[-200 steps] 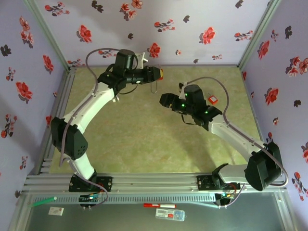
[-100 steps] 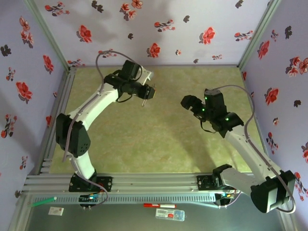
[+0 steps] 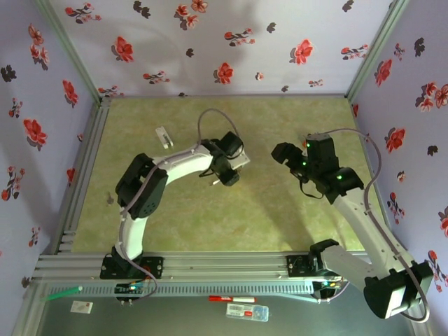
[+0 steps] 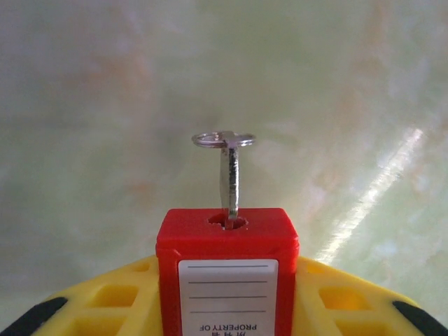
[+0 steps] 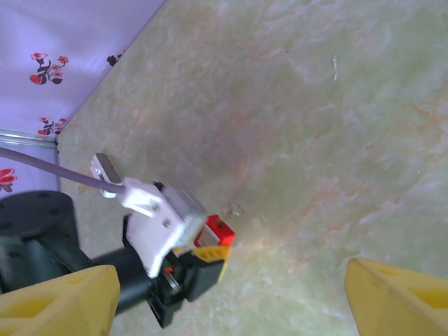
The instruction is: Unlock with the key
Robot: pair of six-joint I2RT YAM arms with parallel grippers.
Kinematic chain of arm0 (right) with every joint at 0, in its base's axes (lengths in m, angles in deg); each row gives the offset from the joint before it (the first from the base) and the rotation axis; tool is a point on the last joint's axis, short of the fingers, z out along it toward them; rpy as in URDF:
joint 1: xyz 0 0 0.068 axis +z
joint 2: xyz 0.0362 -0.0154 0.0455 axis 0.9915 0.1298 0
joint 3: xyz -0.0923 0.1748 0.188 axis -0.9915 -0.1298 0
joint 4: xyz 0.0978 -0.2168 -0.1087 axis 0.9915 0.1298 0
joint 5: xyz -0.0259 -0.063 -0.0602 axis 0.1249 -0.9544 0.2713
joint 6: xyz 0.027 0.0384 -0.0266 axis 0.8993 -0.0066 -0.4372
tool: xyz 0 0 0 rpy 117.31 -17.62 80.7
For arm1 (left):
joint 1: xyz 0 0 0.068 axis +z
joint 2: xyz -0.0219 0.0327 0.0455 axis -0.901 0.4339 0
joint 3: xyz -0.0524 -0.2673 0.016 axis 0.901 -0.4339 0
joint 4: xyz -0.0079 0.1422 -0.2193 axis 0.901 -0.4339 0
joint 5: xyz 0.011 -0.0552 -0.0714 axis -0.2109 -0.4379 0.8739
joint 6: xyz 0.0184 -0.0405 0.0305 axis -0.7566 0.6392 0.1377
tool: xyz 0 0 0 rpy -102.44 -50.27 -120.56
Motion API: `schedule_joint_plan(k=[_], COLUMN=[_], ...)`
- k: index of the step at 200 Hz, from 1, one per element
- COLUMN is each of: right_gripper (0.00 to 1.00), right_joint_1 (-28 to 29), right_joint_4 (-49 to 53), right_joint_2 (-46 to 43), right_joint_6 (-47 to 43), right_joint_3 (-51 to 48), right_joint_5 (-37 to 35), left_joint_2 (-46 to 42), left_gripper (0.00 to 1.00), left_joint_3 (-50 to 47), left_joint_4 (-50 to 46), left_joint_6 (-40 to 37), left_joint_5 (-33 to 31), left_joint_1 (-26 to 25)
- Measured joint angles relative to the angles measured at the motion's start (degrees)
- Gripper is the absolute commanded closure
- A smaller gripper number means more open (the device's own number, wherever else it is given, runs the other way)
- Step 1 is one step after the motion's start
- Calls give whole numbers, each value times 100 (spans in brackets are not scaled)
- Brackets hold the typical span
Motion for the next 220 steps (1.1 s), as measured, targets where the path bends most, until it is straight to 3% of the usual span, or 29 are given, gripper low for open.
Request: schedule_joint_plan(k=[39, 60, 73, 114, 122, 163, 190, 220], right_gripper=[16, 15, 15, 11, 8, 6, 5, 5], right_joint_1=[-118, -146, -146, -160, -170, -184, -173, 435], right_joint_4=[129, 162, 162, 245, 284, 608, 791, 841], right_joint_2=[-109, -142, -140, -50, 9, 577, 1115, 1843], right_joint_6=[-59, -68, -68, -144, -203, -743, -1475, -2994], right_joint_3=[2, 7, 13, 20, 28, 258, 656, 1027], right_joint_5=[44, 76, 122, 313, 358, 608, 826, 938], left_joint_2=[-33, -166, -291, -848, -1019, -2286, -3696, -5250], left_gripper=[100, 82, 62, 35, 17, 12, 7, 0], left_joint_3=[-420, -625, -802, -1467, -1611, -1982, -2142, -2352], left_joint_4=[199, 323, 328, 201, 192, -72, -24, 63], left_joint_6=[-44, -39, -39, -125, -129, 37, 752, 2179], left_joint_5=[-66, -59, -42, 52, 66, 61, 131, 310], left_joint_1=[-442, -566, -619, -778, -815, -844, -492, 868])
